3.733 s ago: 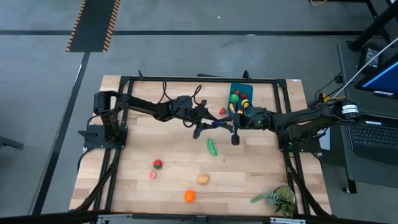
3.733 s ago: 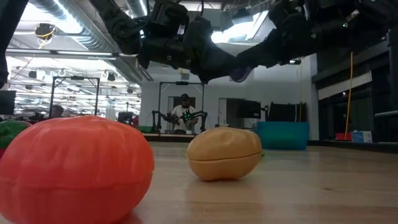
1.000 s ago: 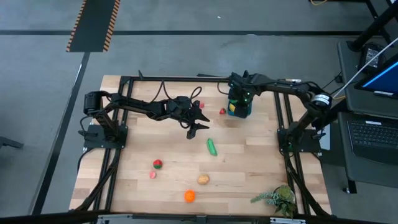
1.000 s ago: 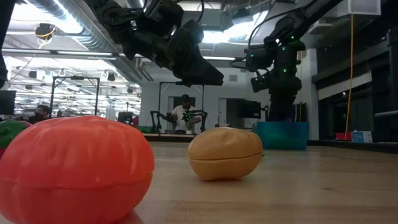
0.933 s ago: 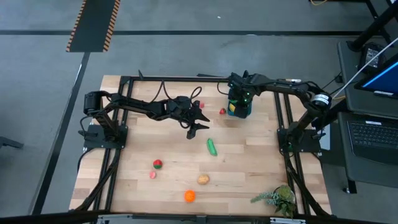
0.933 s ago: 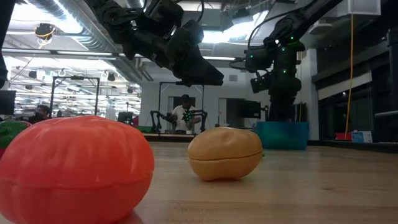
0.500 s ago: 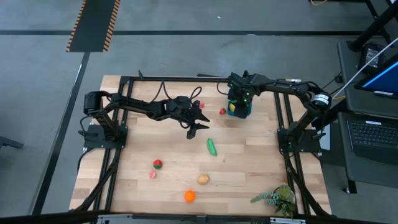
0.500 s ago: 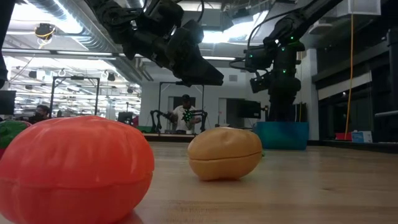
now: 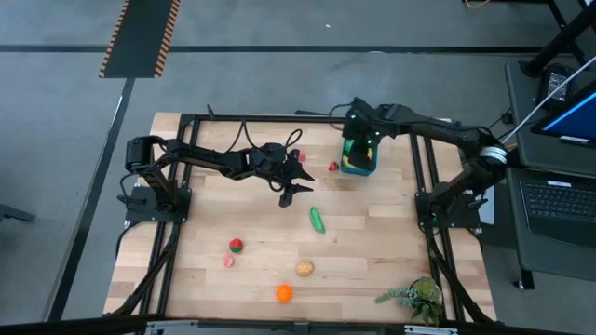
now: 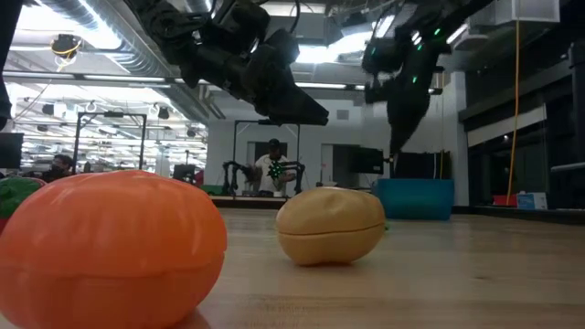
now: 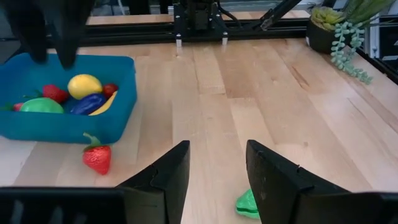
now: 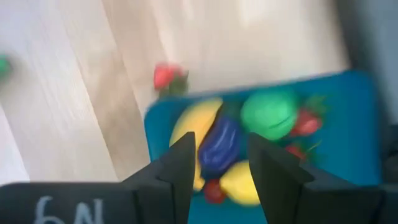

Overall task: Pick and placing Produce into tupperware
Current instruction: Put the red strawberry into the blue bin

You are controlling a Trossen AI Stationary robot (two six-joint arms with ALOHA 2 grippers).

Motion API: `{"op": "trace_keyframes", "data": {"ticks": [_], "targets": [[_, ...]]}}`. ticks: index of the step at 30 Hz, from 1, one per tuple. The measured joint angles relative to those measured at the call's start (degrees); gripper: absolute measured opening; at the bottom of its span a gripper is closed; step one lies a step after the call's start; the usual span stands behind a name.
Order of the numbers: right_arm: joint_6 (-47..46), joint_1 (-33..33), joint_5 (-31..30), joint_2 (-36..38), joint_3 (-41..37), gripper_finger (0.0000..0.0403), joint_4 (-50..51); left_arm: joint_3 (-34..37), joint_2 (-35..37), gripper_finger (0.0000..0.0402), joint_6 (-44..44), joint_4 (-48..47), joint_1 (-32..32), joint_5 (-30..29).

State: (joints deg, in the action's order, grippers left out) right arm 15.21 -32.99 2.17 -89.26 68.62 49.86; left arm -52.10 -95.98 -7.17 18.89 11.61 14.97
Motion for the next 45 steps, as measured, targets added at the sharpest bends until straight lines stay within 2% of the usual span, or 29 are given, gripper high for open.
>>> {"op": "trace_keyframes", "data": {"ticks": [3,8,13,17,21,25,35,45], "targets": [[-1.41,0.66,0.15,7.21,-3.06,0.0146,-5.94,0.0,0.6,0.0143,-0.06,-0.43,0.2,-1.19],[-2.03,3.57,2.91,21.84,-14.8,0.0147,-19.96,2.64,3.49,0.0135,0.09,-0.34,0.44,-2.25],[-7.24,7.09,4.59,33.27,-27.59,0.0147,-34.25,11.8,10.56,0.0128,3.57,6.04,0.49,-4.54],[-10.14,10.17,11.26,38.4,-35.76,0.0147,-46.6,20.83,17.72,0.0123,5.37,16.65,-1.29,-4.57],[-12.86,13.34,17.6,39.87,-41.85,0.0147,-60.73,28.01,23.61,0.0118,5.5,24.92,-4.95,-4.52],[-13.47,15.73,18.04,39.63,-44.74,0.0147,-67.92,32.06,26.51,0.0114,5.17,25.64,-8.92,-4.44],[-15.0,17.31,18.01,37.95,-45.57,0.0147,-68.49,33.03,26.84,0.0109,5.16,25.71,-12.76,-4.45],[-14.71,17.33,17.94,34.43,-45.57,0.0147,-68.58,33.03,26.84,0.0141,5.52,25.82,-12.74,-5.33]]}}
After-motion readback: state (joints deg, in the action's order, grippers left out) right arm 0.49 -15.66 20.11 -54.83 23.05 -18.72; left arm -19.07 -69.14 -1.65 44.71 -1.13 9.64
